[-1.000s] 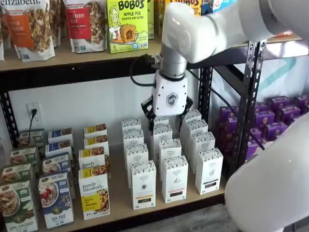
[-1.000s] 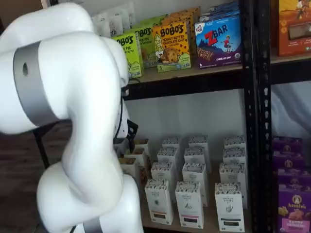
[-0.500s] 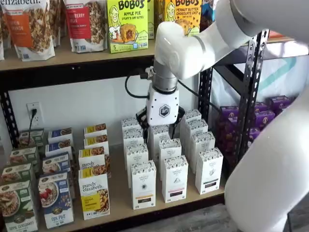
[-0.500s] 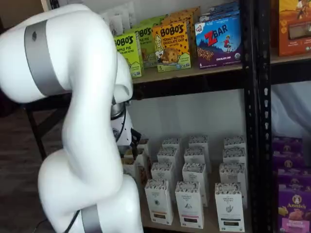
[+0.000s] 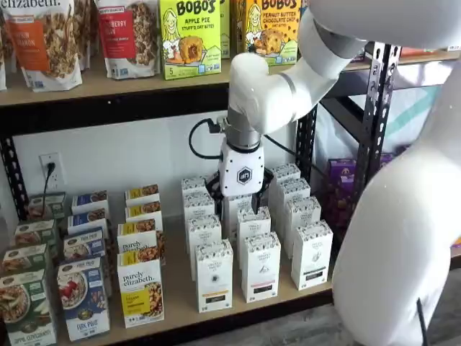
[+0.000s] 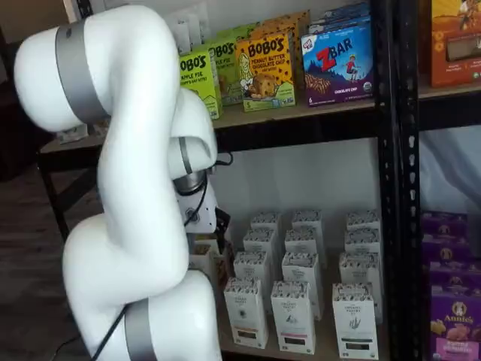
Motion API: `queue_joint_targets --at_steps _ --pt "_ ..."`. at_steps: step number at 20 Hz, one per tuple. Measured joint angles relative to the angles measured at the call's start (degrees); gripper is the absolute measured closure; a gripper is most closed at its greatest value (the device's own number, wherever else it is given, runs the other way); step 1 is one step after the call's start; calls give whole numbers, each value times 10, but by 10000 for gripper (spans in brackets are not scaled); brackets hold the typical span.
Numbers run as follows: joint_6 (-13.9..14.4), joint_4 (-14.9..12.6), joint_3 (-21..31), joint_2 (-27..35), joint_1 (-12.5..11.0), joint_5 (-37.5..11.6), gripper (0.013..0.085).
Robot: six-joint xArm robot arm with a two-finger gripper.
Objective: Pick up the white box with a yellow strip in the middle, on the bottom shelf, the fourth box from the left
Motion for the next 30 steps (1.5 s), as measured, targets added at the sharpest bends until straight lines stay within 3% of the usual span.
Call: queue_joint_targets --at_steps 9,17,23,30 --pt "-16 -14 -15 80 -29 -78 130" --pt "-42 14 -37 136 -29 -99 130" --pt "-47 16 -49 168 -32 -116 130" --pt "-79 40 -68 221 -42 -154 130"
